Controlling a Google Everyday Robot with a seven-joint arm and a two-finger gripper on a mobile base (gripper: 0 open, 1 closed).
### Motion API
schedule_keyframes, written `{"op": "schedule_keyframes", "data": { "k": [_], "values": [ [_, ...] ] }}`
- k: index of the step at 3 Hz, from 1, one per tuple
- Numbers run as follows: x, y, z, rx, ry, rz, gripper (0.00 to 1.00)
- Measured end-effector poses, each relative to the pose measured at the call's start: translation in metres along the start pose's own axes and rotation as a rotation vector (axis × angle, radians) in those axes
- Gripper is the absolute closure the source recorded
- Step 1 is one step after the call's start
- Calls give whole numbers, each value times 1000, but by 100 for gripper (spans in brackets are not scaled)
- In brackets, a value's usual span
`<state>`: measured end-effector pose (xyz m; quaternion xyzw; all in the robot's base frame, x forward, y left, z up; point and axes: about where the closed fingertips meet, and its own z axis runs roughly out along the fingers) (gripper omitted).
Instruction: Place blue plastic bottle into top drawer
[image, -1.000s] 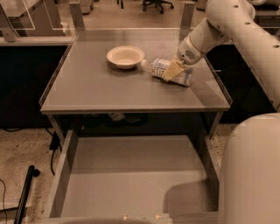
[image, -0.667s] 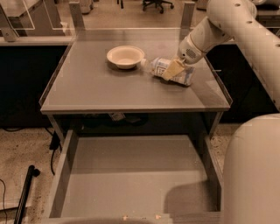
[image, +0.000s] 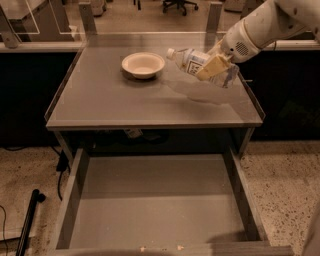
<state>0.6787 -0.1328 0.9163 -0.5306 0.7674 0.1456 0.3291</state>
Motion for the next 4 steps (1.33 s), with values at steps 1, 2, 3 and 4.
{"op": "schedule_keyframes", "data": {
  "k": [1,2,3,4],
  "values": [
    [3,25,-31,8,-47,-6,100],
    [21,58,-56,20,-71,25,100],
    [45,88,-67,18,-69,62,100],
    [76,128,-61,-24,-30,103,100]
  ]
}}
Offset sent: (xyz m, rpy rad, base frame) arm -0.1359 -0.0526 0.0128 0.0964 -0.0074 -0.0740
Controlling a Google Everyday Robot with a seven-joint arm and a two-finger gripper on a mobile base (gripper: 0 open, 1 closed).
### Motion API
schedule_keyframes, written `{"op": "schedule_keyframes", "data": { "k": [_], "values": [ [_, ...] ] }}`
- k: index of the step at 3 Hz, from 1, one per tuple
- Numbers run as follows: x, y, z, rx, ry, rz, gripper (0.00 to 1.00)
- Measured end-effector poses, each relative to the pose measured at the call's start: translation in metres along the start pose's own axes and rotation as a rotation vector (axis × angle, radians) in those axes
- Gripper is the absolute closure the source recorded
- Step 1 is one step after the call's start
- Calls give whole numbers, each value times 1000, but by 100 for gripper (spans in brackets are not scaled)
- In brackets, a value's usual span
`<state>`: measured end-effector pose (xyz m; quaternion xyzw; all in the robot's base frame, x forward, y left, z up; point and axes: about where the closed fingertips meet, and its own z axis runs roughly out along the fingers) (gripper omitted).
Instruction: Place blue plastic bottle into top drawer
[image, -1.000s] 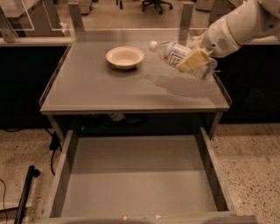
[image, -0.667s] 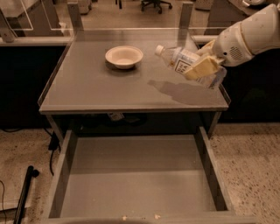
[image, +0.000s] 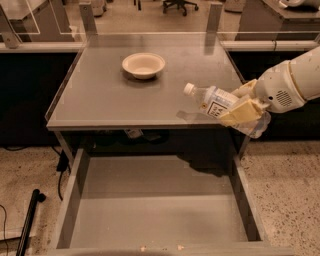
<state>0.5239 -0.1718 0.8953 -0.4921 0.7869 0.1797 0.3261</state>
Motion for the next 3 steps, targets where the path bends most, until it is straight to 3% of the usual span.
{"op": "schedule_keyframes", "data": {
  "k": [1,3],
  "values": [
    [0,13,8,-3,-7,-24,100],
    [31,77,76,-41,-104,-127,100]
  ]
}}
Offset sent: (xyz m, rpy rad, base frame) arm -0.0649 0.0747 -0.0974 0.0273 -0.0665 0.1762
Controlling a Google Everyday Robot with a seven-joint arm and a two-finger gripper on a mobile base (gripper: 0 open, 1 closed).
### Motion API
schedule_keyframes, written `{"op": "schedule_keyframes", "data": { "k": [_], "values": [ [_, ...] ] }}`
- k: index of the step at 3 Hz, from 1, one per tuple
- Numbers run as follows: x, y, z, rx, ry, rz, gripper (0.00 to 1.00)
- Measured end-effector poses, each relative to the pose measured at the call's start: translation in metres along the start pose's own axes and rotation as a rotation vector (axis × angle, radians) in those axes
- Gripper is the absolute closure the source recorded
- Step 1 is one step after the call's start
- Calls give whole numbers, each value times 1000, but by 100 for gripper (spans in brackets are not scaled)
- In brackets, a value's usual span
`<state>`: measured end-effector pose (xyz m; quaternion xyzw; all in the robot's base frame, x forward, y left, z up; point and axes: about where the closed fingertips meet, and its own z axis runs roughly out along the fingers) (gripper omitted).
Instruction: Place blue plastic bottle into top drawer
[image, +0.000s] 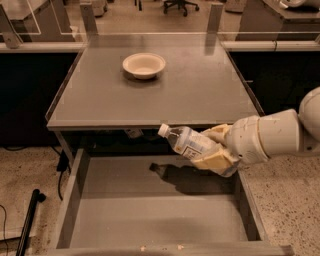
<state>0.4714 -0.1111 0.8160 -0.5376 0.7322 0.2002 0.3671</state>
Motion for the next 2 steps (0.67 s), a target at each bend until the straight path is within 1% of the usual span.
{"op": "schedule_keyframes", "data": {
  "k": [1,2],
  "values": [
    [24,22,32,1,-48,-45,100],
    [51,31,65,-3,-35,-61,100]
  ]
}}
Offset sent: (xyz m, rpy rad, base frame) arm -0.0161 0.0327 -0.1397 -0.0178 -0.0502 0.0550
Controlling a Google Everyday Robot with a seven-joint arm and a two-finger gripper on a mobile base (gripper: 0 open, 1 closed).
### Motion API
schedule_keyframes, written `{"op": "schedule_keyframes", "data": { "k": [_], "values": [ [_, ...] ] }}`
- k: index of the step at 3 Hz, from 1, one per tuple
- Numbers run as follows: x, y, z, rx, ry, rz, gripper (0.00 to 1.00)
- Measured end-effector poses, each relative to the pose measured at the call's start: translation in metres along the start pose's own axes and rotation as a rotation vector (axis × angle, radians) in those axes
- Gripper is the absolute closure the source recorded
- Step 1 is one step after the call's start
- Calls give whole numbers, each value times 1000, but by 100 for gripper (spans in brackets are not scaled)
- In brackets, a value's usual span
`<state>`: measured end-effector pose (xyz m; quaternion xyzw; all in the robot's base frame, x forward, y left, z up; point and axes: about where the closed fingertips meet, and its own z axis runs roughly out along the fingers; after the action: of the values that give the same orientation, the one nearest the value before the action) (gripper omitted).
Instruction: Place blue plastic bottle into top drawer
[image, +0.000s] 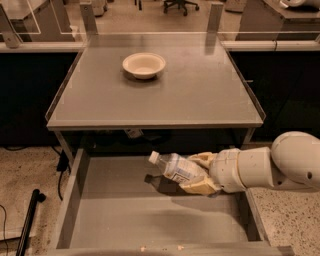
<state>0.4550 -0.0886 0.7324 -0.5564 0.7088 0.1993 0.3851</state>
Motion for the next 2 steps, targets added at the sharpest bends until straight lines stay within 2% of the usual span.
{"op": "schedule_keyframes", "data": {
  "k": [1,2],
  "values": [
    [24,7,33,-24,59,-8,100],
    [48,5,66,-36,121,10,100]
  ]
}}
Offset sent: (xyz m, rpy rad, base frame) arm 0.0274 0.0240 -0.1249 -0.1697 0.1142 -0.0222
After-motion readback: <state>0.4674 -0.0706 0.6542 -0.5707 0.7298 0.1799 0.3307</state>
